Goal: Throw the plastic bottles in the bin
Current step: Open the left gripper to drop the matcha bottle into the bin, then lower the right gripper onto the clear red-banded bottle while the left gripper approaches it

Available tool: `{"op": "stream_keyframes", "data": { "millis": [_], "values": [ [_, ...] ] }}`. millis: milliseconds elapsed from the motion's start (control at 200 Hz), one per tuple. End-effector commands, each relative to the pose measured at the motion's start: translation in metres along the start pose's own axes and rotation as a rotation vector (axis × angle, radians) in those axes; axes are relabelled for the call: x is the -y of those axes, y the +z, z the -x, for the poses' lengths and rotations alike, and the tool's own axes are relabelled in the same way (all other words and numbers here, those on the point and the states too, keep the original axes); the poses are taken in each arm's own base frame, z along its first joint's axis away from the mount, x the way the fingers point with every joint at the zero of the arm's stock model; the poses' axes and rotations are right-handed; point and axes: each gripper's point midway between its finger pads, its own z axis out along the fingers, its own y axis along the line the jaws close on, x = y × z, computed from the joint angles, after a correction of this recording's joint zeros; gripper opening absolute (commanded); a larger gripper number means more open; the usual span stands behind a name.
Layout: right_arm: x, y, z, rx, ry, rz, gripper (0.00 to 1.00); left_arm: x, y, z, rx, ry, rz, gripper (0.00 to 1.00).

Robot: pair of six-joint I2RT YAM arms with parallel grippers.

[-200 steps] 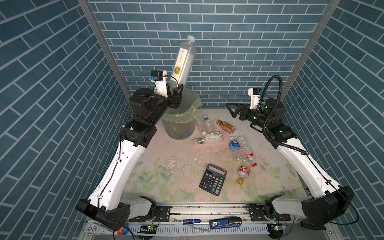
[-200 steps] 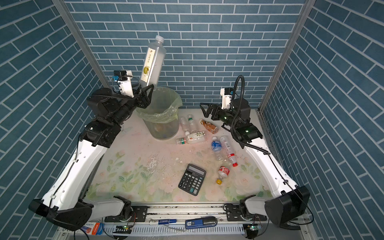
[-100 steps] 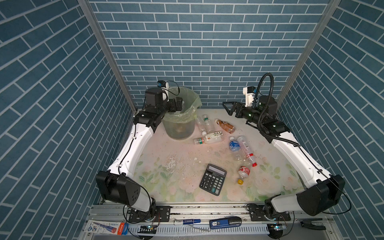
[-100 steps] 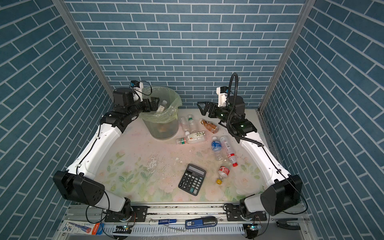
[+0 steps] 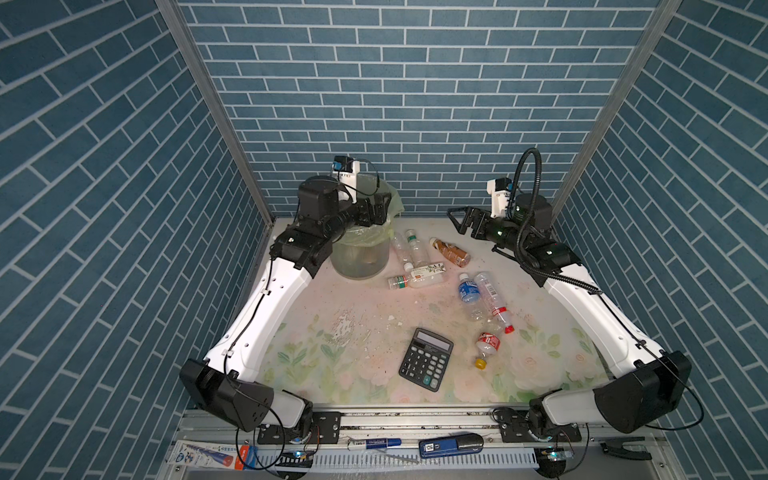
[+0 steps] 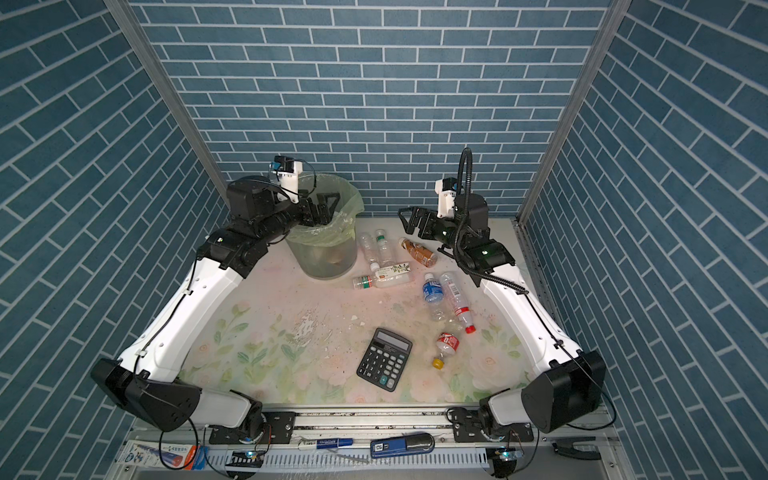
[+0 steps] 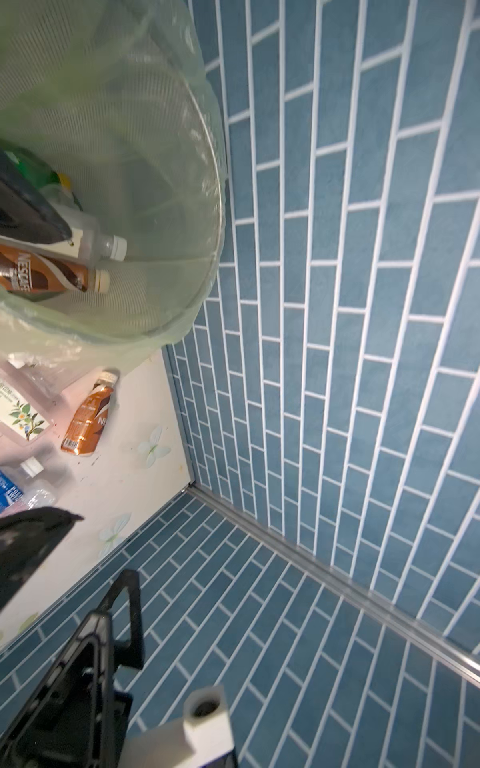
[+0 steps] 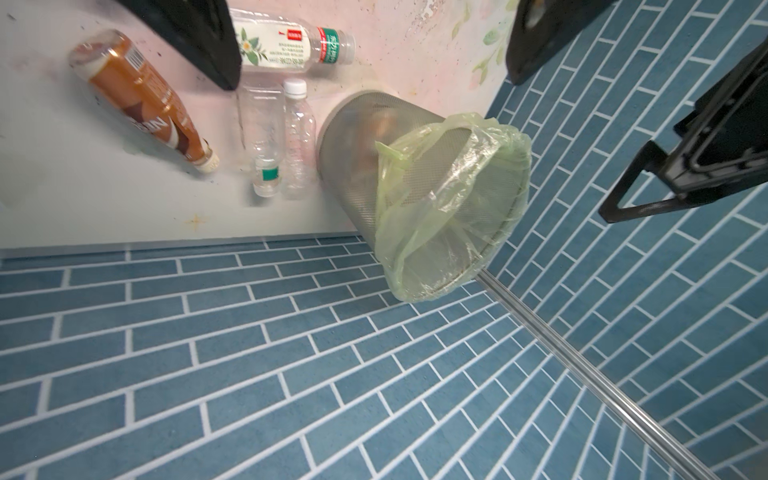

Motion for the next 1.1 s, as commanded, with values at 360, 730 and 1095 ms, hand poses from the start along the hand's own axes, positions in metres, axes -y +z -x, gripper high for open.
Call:
{"op": "stream_keyframes", "data": {
  "millis": [360,730,1095],
  "values": [
    [0.155,-0.053,-0.100,-0.172,0.097,-0.527,0.99,0.122,0.030,-0.089,-0.104,0.070,-0.261,0.99],
    [0.223,-0.046,-0.171,-0.322,0.200,-0.626,0.88,0.141,0.053,-0.142,-0.223,0.013,-0.306,0.99],
    [0.244,-0.035,-0.209,-0.411,0.237,-0.646,0.78,0.140,0.063,-0.162,-0.283,-0.004,-0.303,0.99]
  ]
}}
